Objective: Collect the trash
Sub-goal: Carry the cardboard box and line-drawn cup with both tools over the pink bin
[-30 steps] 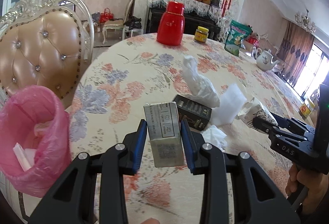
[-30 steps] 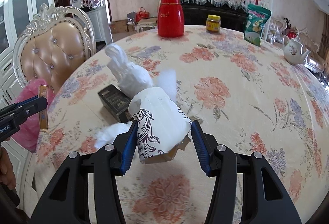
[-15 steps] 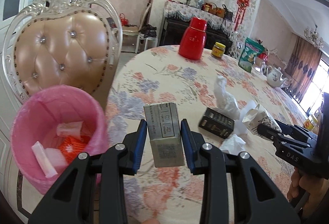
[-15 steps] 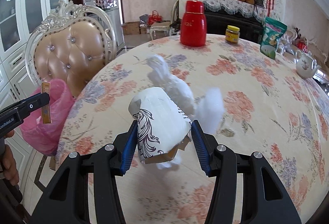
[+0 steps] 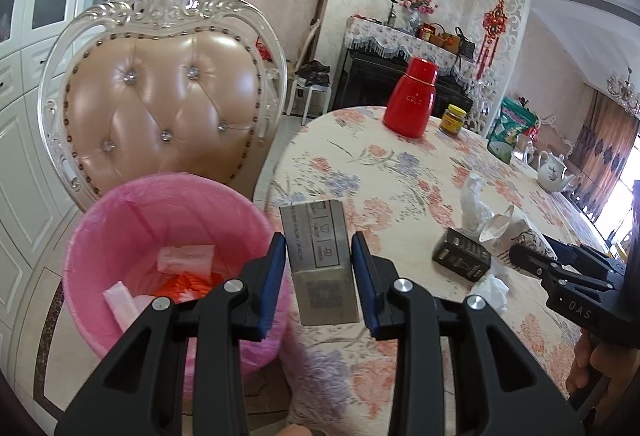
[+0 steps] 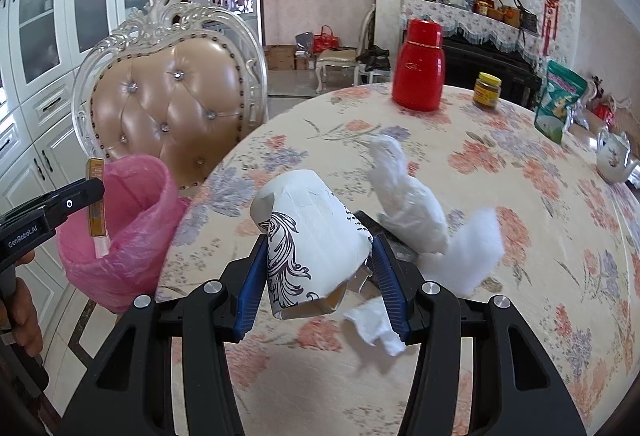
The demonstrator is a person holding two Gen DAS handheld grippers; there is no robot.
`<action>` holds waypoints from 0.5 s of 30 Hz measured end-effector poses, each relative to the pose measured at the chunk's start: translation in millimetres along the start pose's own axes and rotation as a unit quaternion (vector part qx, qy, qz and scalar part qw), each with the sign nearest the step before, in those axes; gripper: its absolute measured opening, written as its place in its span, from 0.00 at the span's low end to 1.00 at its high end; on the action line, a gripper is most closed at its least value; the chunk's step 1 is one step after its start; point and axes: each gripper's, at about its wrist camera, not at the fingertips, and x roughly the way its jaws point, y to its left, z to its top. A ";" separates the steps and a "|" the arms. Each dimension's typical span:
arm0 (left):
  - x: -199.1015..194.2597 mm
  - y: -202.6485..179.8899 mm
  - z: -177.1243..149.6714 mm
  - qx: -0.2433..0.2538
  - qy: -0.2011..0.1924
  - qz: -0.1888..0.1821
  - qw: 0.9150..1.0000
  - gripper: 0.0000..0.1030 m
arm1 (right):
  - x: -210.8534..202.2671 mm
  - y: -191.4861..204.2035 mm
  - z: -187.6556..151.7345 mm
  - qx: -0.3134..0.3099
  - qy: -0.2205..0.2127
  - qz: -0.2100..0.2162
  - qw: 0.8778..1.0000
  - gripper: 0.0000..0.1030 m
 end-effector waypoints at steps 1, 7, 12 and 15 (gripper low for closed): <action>-1.3 4.7 0.6 -0.002 -0.001 0.002 1.000 0.32 | 0.5 4.0 1.5 -0.002 0.000 0.002 1.000 0.48; -6.6 25.5 3.8 -0.008 -0.006 0.011 1.000 0.32 | 4.9 26.3 8.3 -0.012 -0.001 0.012 1.000 0.48; -10.9 43.1 6.1 -0.012 -0.010 0.018 1.000 0.32 | 9.3 44.8 13.1 -0.020 -0.001 0.020 1.000 0.48; -12.7 52.6 6.6 -0.015 -0.011 0.023 1.000 0.32 | 12.3 55.1 16.6 -0.023 -0.001 0.026 0.999 0.48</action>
